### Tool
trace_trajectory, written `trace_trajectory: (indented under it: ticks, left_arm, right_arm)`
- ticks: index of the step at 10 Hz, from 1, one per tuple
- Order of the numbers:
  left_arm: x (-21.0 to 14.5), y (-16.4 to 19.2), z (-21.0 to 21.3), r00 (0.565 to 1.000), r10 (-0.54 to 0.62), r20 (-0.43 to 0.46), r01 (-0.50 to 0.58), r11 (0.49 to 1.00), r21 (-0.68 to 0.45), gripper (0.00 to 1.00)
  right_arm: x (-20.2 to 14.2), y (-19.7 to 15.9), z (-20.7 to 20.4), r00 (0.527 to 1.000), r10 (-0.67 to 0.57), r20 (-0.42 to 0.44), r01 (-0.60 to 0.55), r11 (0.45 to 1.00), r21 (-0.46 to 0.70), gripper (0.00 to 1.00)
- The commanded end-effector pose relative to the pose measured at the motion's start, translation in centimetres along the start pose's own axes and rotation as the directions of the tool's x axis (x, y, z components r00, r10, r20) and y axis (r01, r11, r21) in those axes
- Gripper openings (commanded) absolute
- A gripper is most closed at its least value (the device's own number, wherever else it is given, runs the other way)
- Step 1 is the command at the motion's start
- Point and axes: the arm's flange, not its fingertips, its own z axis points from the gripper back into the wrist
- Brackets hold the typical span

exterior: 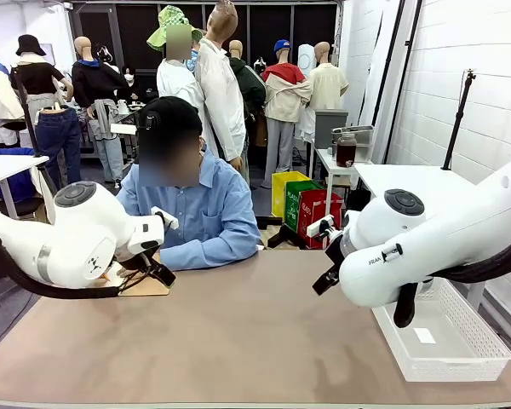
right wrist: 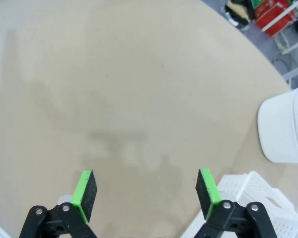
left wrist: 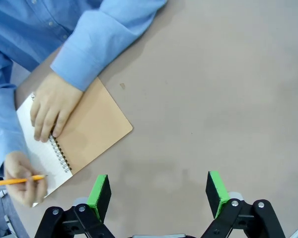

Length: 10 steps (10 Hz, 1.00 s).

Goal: Sort the paper based on its condition.
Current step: If a person hands you a paper, place it in the Organizing basket , and if it's crumpled, put it in the Trash can.

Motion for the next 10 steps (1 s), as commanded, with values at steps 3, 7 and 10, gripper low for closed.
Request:
trace_trajectory:
  ticks: [3, 7, 10]
  left_arm:
    - [0.0, -2.5, 6.0, 0.999, 0.046, 0.003, -0.046, 0.998, 0.039, 1.00]
    - [-0.6, -3.4, 9.6, 0.999, 0.008, 0.036, -0.008, 1.000, 0.000, 1.00]
    - [-2.2, -2.7, 12.3, 0.997, 0.026, 0.070, -0.024, 1.000, -0.020, 1.00]
  right_arm:
    - [2.8, 3.3, 5.2, 0.999, 0.049, -0.006, -0.049, 0.999, -0.004, 1.00]
    - [4.9, 6.6, 9.9, 0.991, 0.129, 0.032, -0.129, 0.992, -0.006, 1.00]
    - [4.9, 8.0, 13.1, 0.984, 0.162, 0.079, -0.157, 0.986, -0.060, 1.00]
